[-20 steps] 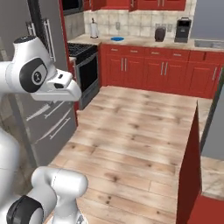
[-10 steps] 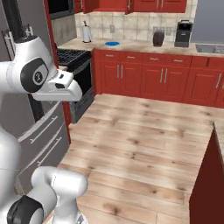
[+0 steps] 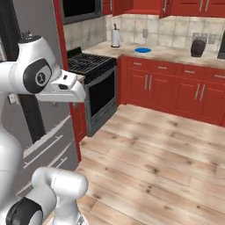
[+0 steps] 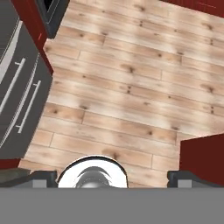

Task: Move the hot dog bun to the plate on the dining table and place the condiment next to that plate. Then navigate to the fridge and take the sausage and place it on the plate as well.

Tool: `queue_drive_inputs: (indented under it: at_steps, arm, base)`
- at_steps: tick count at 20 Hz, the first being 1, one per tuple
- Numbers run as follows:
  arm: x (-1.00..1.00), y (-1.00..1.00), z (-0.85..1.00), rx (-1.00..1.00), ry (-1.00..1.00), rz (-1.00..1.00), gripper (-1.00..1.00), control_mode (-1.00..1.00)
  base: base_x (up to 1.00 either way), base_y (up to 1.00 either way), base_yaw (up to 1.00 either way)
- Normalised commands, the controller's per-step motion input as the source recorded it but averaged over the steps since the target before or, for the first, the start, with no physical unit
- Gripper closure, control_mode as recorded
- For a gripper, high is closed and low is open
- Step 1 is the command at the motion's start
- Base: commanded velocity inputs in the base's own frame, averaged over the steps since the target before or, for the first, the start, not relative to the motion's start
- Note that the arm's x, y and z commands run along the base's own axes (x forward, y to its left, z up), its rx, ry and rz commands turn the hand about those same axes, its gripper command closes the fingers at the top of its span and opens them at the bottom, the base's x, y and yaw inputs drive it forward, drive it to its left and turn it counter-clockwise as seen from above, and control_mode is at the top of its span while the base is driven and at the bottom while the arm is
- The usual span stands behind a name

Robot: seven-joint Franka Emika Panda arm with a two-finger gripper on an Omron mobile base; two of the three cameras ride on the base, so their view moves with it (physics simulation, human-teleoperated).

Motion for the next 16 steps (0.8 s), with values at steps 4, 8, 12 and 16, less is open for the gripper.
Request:
queue_drive_inputs:
  at_steps: [4,8,12,16]
  arm:
    - [0.0,0.0,0.0,0.0,0.0,0.0,-1.0,1.0]
    - [0.0,0.0,0.0,0.0,0.0,0.0,-1.0,1.0]
    - [0.0,0.0,0.0,0.0,0.0,0.0,-1.0,1.0]
    - [0.0,0.0,0.0,0.0,0.0,0.0,-1.0,1.0]
  base:
    - [0.76,0.0,0.76]
    - [0.54,0.0,0.84]
    - [0.43,0.0,0.84]
    - [0.19,0.0,0.84]
